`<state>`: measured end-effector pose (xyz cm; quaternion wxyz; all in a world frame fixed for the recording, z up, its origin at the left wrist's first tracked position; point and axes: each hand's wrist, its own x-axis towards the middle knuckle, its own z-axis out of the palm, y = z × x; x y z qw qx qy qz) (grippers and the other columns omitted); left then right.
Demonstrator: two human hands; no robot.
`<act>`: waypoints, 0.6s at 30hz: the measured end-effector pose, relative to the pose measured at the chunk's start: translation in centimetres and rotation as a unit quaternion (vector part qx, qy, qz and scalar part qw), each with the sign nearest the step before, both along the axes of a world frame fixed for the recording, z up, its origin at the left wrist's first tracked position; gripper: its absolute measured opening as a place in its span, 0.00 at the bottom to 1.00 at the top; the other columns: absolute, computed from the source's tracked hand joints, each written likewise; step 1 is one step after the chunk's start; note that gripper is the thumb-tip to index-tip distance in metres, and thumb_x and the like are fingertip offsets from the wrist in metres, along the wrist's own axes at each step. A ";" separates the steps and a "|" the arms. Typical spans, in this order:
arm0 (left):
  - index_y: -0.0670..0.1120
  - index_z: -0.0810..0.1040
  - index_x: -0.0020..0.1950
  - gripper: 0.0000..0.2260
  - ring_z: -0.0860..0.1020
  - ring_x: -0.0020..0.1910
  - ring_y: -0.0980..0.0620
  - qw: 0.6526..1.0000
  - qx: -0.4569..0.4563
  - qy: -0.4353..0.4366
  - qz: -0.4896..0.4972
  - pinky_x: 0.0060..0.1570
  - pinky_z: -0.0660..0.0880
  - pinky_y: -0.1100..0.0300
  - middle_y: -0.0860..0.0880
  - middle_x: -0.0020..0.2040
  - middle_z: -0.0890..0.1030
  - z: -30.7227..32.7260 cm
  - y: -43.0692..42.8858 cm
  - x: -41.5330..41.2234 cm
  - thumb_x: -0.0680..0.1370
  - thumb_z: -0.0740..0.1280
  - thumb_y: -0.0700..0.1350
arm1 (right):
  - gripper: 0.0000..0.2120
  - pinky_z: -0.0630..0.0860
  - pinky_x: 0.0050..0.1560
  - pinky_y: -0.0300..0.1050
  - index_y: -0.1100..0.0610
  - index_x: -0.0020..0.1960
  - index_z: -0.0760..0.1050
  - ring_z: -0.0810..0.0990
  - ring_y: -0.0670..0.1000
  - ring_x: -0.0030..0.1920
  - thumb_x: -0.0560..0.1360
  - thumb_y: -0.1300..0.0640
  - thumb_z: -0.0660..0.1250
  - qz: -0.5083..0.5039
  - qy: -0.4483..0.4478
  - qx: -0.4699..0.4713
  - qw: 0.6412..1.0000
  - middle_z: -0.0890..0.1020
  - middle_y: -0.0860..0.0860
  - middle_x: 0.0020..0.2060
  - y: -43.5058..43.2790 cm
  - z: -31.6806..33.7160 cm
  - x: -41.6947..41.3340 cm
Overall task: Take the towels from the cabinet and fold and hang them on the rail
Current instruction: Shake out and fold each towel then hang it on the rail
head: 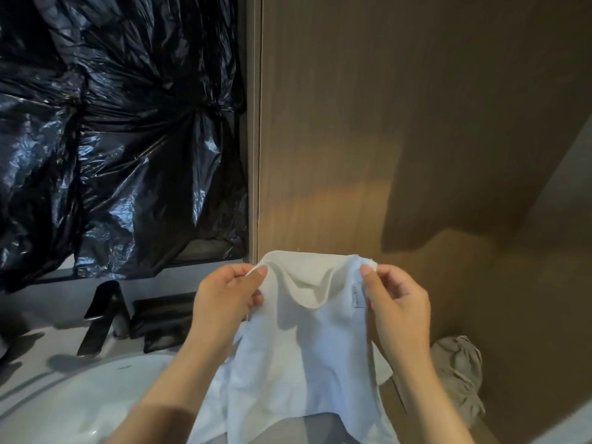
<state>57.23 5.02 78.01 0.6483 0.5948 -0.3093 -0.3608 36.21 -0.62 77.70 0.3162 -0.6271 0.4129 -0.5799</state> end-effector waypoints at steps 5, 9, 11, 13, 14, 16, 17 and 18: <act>0.44 0.82 0.48 0.04 0.79 0.32 0.55 0.999 -0.025 -0.023 -0.030 0.44 0.79 0.53 0.46 0.36 0.84 -0.5 1.0 -1.5 0.76 0.71 0.43 | 0.06 0.76 0.33 0.40 0.50 0.42 0.81 0.79 0.50 0.34 0.76 0.52 0.69 0.069 -0.013 0.042 0.997 0.82 0.50 0.34 2.1 -0.5 2.1; 0.42 0.82 0.47 0.02 0.78 0.32 0.56 0.997 -0.055 -0.018 -0.055 0.36 0.77 0.66 0.47 0.35 0.83 -0.7 1.6 -2.4 0.76 0.70 0.39 | 0.04 0.78 0.35 0.52 0.50 0.42 0.81 0.77 0.49 0.33 0.75 0.56 0.71 0.121 -0.019 0.052 0.991 0.80 0.53 0.32 3.4 -1.1 3.7; 0.42 0.82 0.48 0.03 0.79 0.34 0.55 0.996 -0.063 -0.009 -0.066 0.38 0.77 0.65 0.45 0.37 0.84 -0.9 1.9 -2.6 0.76 0.70 0.38 | 0.03 0.77 0.37 0.55 0.52 0.43 0.81 0.76 0.51 0.34 0.75 0.58 0.71 0.139 -0.015 0.062 0.988 0.80 0.55 0.33 3.8 -1.5 4.3; 0.41 0.82 0.49 0.04 0.81 0.37 0.54 0.995 -0.066 -0.020 -0.078 0.39 0.77 0.65 0.44 0.41 0.85 -1.0 2.2 -2.8 0.76 0.70 0.38 | 0.01 0.78 0.39 0.55 0.52 0.45 0.81 0.77 0.52 0.35 0.75 0.57 0.72 0.156 -0.012 0.068 0.985 0.80 0.54 0.35 3.9 -1.9 4.5; 0.42 0.82 0.50 0.04 0.82 0.39 0.52 0.994 -0.066 -0.028 -0.081 0.40 0.78 0.65 0.45 0.42 0.85 -1.0 2.4 -2.9 0.76 0.70 0.38 | 0.01 0.78 0.40 0.52 0.51 0.46 0.81 0.79 0.52 0.37 0.74 0.56 0.72 0.171 -0.014 0.073 0.982 0.82 0.53 0.36 3.9 -2.0 4.5; 0.42 0.82 0.51 0.05 0.83 0.42 0.50 0.994 -0.068 -0.039 -0.083 0.43 0.79 0.64 0.45 0.43 0.85 -1.1 2.7 -2.7 0.75 0.70 0.38 | 0.05 0.80 0.42 0.46 0.50 0.47 0.82 0.82 0.52 0.41 0.72 0.52 0.72 0.210 -0.021 0.090 0.973 0.84 0.52 0.40 3.8 -2.0 4.3; 0.41 0.82 0.51 0.06 0.84 0.43 0.49 0.993 -0.067 -0.042 -0.083 0.43 0.80 0.64 0.45 0.43 0.86 -1.2 2.9 -2.6 0.75 0.71 0.37 | 0.06 0.80 0.43 0.45 0.50 0.48 0.81 0.83 0.53 0.42 0.72 0.52 0.72 0.228 -0.027 0.100 0.968 0.84 0.52 0.41 3.8 -2.0 4.1; 0.41 0.82 0.51 0.06 0.84 0.43 0.49 0.994 -0.066 -0.041 -0.083 0.43 0.80 0.64 0.45 0.43 0.86 -1.2 3.0 -2.5 0.75 0.71 0.37 | 0.08 0.80 0.43 0.45 0.52 0.50 0.81 0.84 0.54 0.43 0.72 0.53 0.71 0.243 -0.038 0.110 0.963 0.84 0.54 0.42 3.7 -2.0 3.9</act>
